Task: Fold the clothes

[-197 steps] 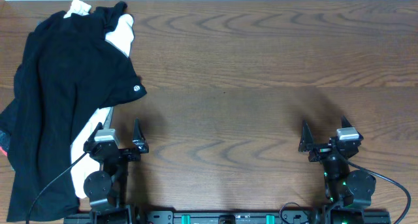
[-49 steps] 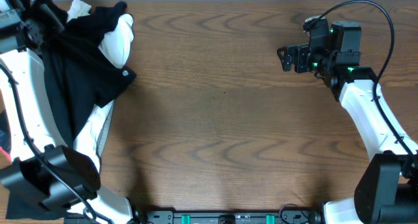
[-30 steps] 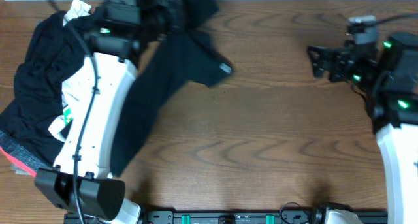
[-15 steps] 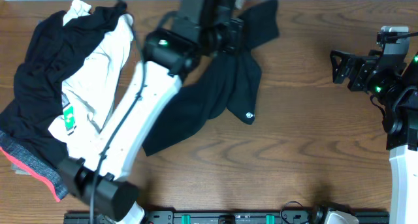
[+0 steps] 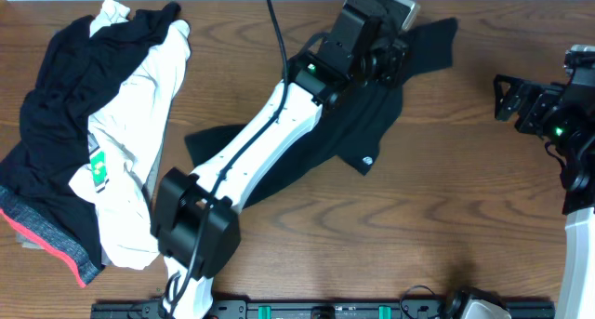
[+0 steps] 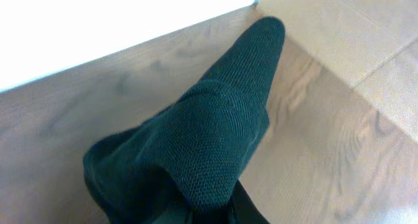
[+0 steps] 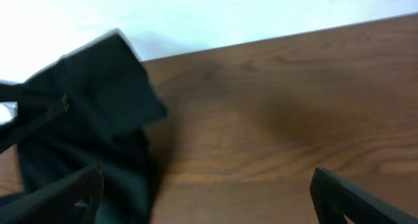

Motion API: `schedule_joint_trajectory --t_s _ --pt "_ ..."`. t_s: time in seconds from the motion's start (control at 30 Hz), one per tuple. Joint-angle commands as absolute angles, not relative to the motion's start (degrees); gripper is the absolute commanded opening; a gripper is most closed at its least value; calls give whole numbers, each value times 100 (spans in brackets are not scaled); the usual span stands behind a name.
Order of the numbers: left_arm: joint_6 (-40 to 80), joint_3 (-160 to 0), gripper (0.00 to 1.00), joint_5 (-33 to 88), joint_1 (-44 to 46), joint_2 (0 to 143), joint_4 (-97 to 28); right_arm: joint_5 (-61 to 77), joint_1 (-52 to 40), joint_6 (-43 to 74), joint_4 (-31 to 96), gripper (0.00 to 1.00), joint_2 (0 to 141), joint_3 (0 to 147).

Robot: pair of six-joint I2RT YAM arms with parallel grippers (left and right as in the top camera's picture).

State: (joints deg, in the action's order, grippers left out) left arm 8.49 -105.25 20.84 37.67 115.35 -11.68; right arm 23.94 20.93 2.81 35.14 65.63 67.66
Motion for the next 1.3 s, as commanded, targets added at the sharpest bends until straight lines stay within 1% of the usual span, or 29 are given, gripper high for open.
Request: schedule_joint_trajectory --t_s 0.0,0.03,0.07,0.2,0.4,0.47,0.57,0.67,0.77,0.83,0.97,1.1,1.27 --pt "760 -10610 39 2119 3758 11697 -757 2438 2145 381 3542 99 6556 6853" --pt "760 -10610 78 2071 3743 11714 -716 2449 2147 381 3553 99 6556 6853" --pt "760 -10610 98 1949 3712 11714 -753 2467 2145 381 3562 99 6556 6853" --pt "834 -10610 98 1535 3387 11493 -1315 2464 2134 381 3612 99 6604 6853" --pt "1004 -10610 98 1538 2364 10571 -3297 2652 1920 287 3859 99 6987 6851" --pt "1007 -10610 98 1538 1997 10217 -4211 2633 1603 215 4001 99 7244 6851" --pt "1105 -10610 98 1503 1632 9845 -5212 2421 1044 30 4160 99 7666 6851" --pt "1540 -10608 98 834 1431 9579 -6082 1979 399 12 4219 99 8152 6851" --pt "1988 -10584 98 148 1417 9448 -6812 1839 -148 -21 4217 99 8578 6851" --pt "2281 -10488 98 69 1424 9417 -7120 1796 -456 -141 4209 99 8829 6851" --pt "2700 -9988 98 40 1431 9417 -7264 1367 -1052 -412 4187 92 9299 6851" --pt "3221 -9148 98 -274 1433 9389 -7155 825 -1608 -797 3997 87 9751 6851" --pt "3704 -7491 98 -344 1431 8947 -5968 113 -2045 -869 3671 80 10162 6851"
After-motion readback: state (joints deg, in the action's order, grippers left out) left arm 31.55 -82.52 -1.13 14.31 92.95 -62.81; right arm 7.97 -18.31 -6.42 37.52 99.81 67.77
